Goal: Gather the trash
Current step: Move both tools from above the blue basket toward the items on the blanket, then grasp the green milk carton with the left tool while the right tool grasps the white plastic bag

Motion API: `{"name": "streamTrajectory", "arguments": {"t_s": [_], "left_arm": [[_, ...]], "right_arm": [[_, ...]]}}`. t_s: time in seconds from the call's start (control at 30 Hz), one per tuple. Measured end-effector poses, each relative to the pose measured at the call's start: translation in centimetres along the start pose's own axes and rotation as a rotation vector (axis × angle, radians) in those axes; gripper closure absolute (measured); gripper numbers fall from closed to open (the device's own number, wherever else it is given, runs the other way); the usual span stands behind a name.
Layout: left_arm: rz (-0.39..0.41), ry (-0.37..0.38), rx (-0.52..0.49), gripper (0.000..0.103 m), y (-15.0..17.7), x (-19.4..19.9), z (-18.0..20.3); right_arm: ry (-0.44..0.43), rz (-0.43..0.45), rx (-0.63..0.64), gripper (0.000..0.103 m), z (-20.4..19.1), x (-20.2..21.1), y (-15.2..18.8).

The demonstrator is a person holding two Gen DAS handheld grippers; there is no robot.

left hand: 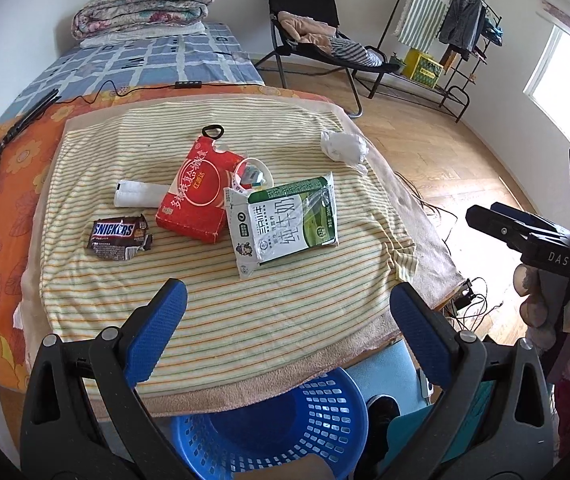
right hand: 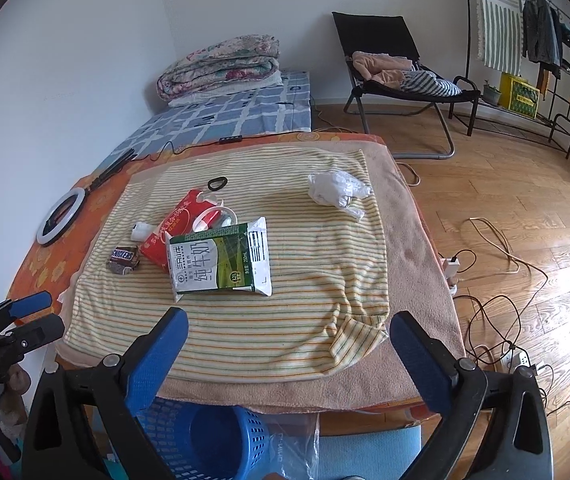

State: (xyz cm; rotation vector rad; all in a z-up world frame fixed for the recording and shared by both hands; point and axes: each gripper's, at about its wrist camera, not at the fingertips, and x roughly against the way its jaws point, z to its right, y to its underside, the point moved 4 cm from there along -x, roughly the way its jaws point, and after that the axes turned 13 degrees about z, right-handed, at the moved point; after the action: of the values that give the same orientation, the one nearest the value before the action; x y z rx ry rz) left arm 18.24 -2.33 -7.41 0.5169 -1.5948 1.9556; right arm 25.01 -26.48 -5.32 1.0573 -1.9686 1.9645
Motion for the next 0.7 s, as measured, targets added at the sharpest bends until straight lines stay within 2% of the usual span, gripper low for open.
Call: {"name": "streamTrajectory", "arguments": {"t_s": [0.1,0.2,0.3,0.5,0.63,0.7], "left_arm": [[-0.031,0.048,-0.05,0.0,-1.9,-2.8,0.4],[-0.045,0.028,-0.131,0.003,-3.5,-5.8,0.6],[-0.081,0.048,-0.18,0.007,-4.5,-8.7,0.6],[-0.152,0.076,-0.268,0.007,-5.3,-13.4,0.8],[-0.2,0.08,-0.37,0.007,-5.1,-15.8,1.4],[-0.231,0.087,-0.402,0.007,-5.0,-17.1,1.5]], "right_arm": [[0.011,-0.012,-0.01,0.001,1.4,-2.2,-1.4],[0.009,-0.031,-0.049,0.001,2.9,-4.6,-2.4],[0.013,-0.03,-0.087,0.001,4.5,-7.1,-3.4],[0.017,-0.059,-0.179,0.005,7.5,-13.0,-5.3],[-0.002,-0.087,-0.277,0.006,8.9,-16.8,-6.4],[0.019,-0.095,-0.298,0.006,9.3,-18.6,-6.8]]}}
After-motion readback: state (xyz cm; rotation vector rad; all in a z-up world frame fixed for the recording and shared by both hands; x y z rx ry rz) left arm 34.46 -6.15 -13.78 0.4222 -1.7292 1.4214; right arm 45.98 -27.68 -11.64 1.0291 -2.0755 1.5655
